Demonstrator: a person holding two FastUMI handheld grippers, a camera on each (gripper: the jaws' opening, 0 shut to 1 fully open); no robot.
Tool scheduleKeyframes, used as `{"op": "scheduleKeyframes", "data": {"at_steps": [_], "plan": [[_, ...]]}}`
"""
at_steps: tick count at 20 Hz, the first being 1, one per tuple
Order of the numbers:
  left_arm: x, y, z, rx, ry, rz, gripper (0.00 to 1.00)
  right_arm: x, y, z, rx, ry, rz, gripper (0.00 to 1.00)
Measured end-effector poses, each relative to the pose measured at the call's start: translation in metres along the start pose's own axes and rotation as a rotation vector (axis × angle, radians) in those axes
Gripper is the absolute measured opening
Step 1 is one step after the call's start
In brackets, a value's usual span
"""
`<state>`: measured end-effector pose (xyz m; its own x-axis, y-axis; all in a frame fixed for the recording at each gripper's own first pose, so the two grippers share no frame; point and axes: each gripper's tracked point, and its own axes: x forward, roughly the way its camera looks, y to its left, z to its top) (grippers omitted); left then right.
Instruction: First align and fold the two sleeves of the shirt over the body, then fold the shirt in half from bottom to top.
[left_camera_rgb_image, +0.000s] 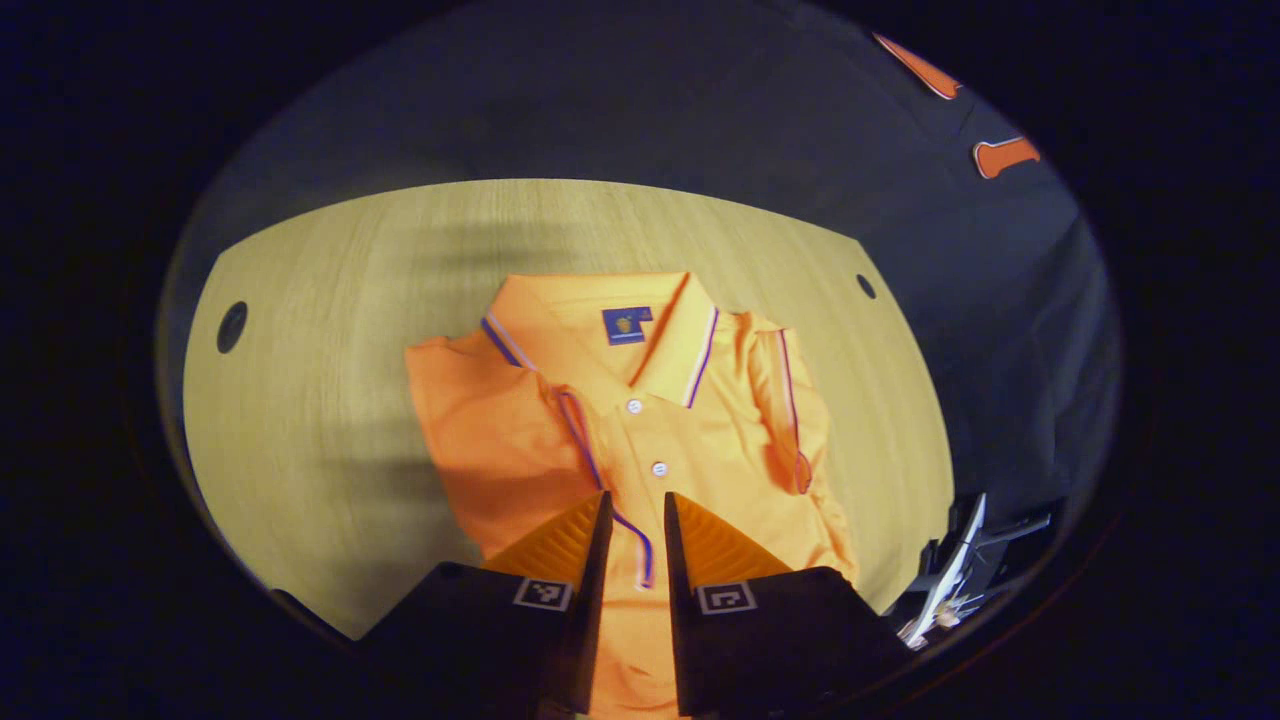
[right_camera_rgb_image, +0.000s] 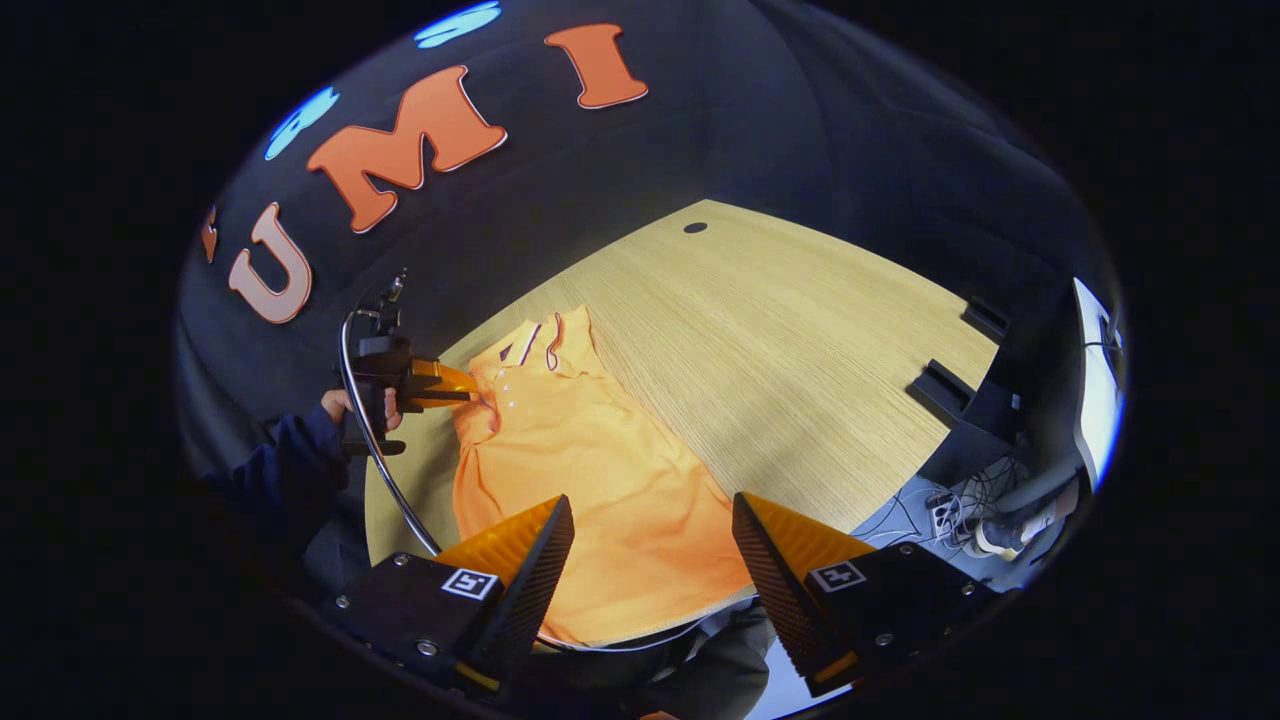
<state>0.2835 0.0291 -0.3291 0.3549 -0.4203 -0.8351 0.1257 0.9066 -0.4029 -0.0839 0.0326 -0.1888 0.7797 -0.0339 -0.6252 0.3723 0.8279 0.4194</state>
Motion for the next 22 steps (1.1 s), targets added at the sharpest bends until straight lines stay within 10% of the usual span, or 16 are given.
{"op": "scheduleKeyframes", "data": {"at_steps": [9,22], "plan": [[-0.079,-0.007,-0.014,0.018,-0.178,0.088,1.00,0.006,0.009,0.029,-0.179,-0.021,0.102,0.99],[-0.218,-0.081,-0.067,0.132,-0.678,0.064,0.97,0.018,0.005,0.050,-0.434,-0.088,0.254,0.99]]}}
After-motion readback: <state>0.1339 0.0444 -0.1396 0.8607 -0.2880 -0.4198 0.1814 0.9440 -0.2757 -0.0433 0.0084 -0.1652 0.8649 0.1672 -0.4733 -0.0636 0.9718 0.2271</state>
